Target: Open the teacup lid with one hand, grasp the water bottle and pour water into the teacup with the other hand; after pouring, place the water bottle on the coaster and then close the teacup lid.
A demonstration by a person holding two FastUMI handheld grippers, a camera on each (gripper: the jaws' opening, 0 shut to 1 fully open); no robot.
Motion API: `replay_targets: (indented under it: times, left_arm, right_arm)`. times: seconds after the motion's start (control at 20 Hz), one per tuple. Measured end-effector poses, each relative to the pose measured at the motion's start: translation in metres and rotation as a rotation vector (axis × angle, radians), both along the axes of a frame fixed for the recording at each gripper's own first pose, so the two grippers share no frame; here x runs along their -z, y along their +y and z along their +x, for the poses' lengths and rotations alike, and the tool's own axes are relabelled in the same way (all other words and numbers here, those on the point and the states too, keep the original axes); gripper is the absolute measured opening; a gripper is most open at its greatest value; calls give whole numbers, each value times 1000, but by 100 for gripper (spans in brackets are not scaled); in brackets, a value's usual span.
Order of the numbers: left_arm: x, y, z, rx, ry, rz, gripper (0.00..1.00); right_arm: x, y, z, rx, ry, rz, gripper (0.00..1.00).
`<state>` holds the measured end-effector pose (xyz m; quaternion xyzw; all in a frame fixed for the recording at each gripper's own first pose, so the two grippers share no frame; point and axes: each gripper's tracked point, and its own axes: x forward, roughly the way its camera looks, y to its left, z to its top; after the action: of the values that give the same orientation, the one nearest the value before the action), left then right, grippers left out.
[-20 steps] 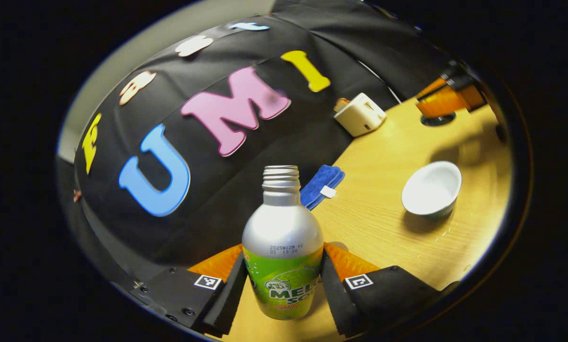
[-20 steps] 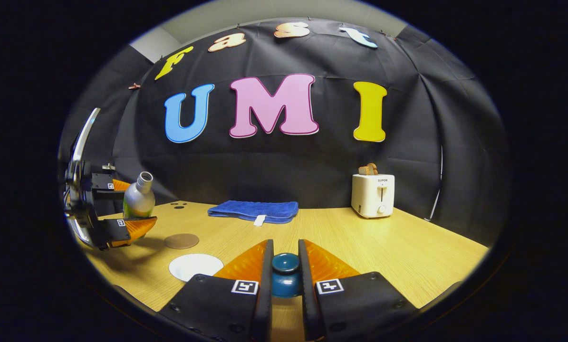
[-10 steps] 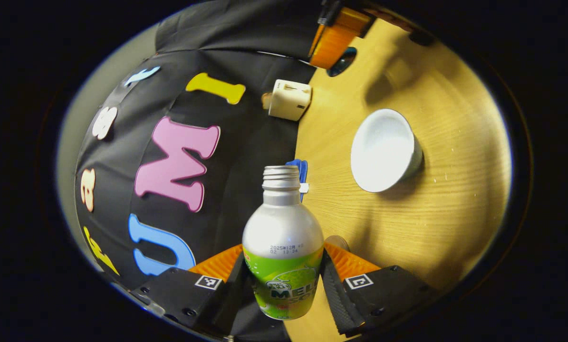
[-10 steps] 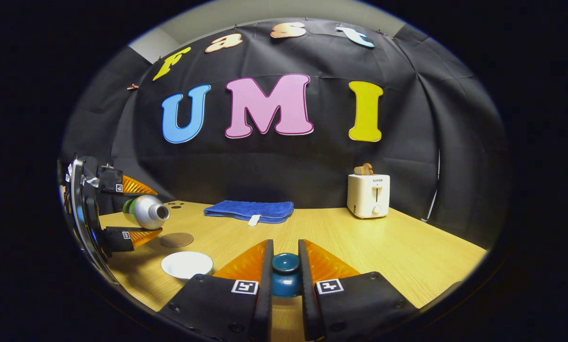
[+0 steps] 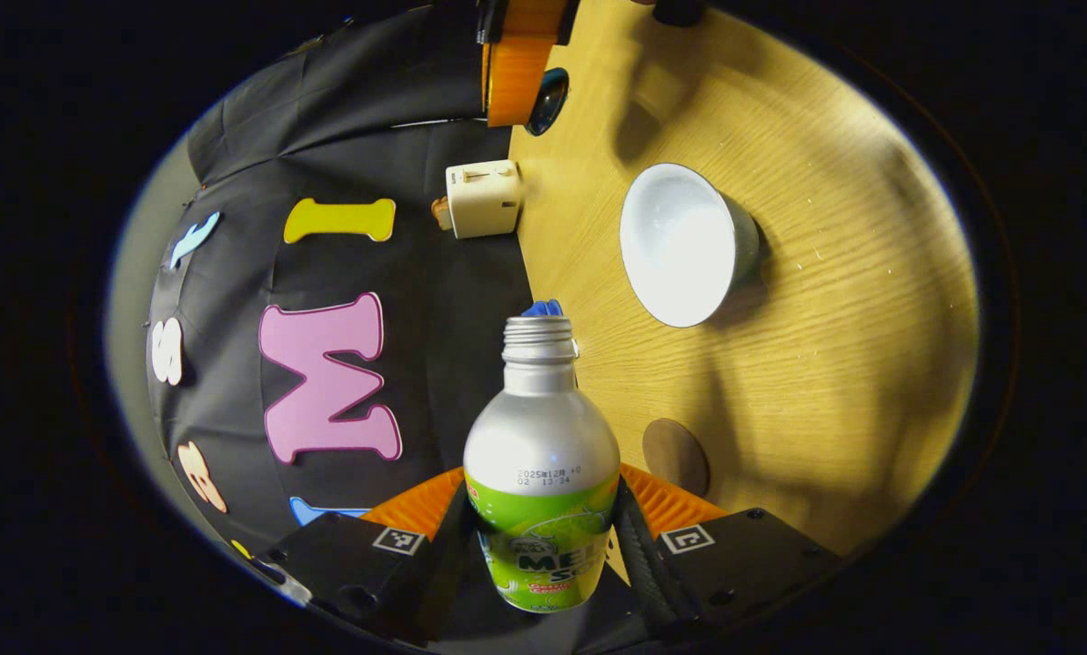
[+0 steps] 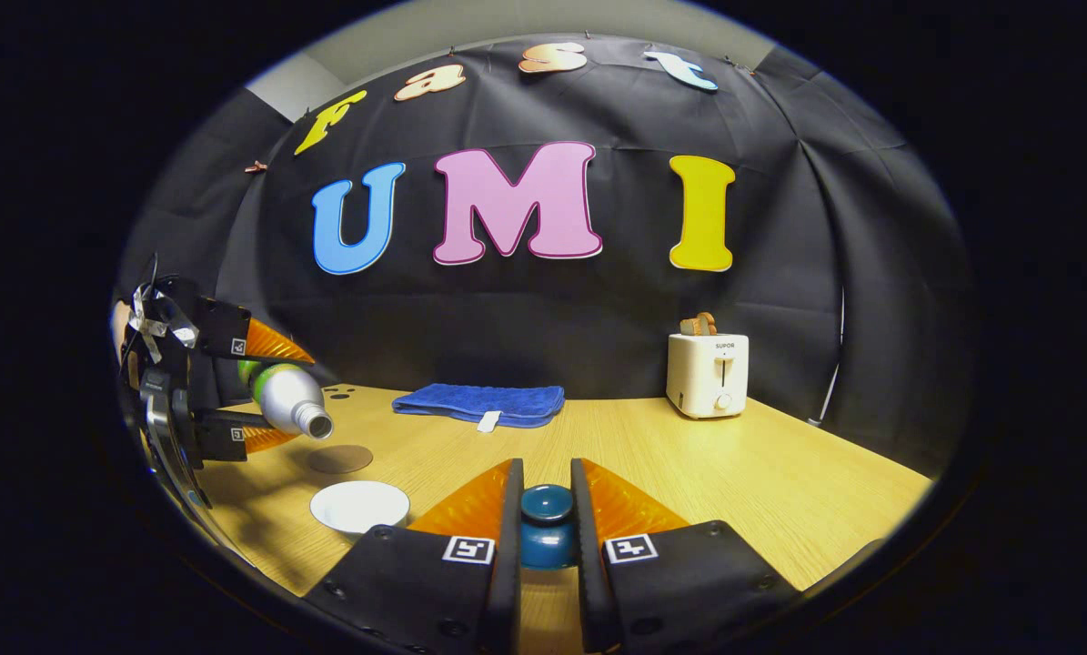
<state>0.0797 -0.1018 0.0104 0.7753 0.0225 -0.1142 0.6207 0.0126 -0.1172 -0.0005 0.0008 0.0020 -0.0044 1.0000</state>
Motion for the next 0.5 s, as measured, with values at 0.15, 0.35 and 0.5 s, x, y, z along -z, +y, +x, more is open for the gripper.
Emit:
replay_targets:
  times: [0.15,0.35,0.5]
  left_arm:
    - [0,-3,-1,14,11,52,79]
    - [4,4,0,4,27,136,79]
    - [0,6,-1,2,22,162,79]
  right_arm:
    - [0,0,0,0,0,0,30]
    - [-1,0,1,0,0,0,30]
    - [-1,1,0,-1,-1,0,30]
